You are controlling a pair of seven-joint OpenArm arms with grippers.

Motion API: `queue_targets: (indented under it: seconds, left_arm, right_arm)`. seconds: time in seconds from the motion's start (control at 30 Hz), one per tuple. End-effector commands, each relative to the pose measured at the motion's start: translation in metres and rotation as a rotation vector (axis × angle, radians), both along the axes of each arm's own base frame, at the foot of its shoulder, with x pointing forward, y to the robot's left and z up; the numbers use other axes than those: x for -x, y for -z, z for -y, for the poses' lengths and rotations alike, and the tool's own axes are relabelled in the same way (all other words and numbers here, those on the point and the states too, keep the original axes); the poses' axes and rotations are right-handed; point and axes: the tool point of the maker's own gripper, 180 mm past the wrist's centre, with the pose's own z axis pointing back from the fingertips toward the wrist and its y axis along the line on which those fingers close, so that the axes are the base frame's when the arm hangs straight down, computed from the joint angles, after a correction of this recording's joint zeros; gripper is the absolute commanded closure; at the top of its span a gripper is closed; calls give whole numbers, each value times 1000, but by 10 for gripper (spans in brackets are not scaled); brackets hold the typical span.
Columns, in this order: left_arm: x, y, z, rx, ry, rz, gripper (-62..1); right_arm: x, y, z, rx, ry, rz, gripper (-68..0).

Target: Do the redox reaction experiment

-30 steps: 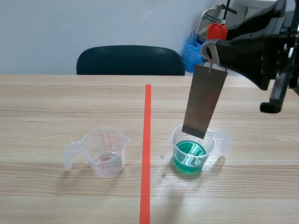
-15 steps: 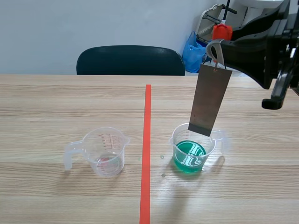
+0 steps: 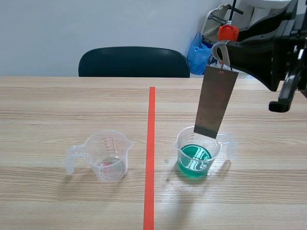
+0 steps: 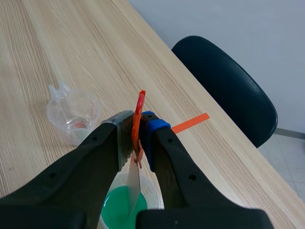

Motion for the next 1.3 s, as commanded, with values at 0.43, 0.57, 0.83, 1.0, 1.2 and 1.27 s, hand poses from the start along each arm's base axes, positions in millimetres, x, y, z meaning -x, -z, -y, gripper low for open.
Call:
queue_targets:
  seconds: [0.43,0.57,0.83,1.0,1.2,1.27]
  left_arm:
    - [-2,-6,0,4,-3,26,-623]
    - [-2,-6,0,5,-3,26,-623]
    - [-2,-6,0,5,-3,26,-623]
    - [-2,-6,0,5,-3,26,-623]
    - [-2,-6,0,5,-3,26,-623]
    - [-2,-6,0,5,-3,26,-623]
  right_arm:
    - [-4,-16,1,-30,3,51,-6]
    - [-4,-16,1,-30,3,51,-6]
    - [-4,-16,1,-30,3,51,-6]
    - [-4,-16,1,-31,3,51,-6]
    - [-4,-16,1,-31,3,51,-6]
    - [-4,-16,1,-31,3,51,-6]
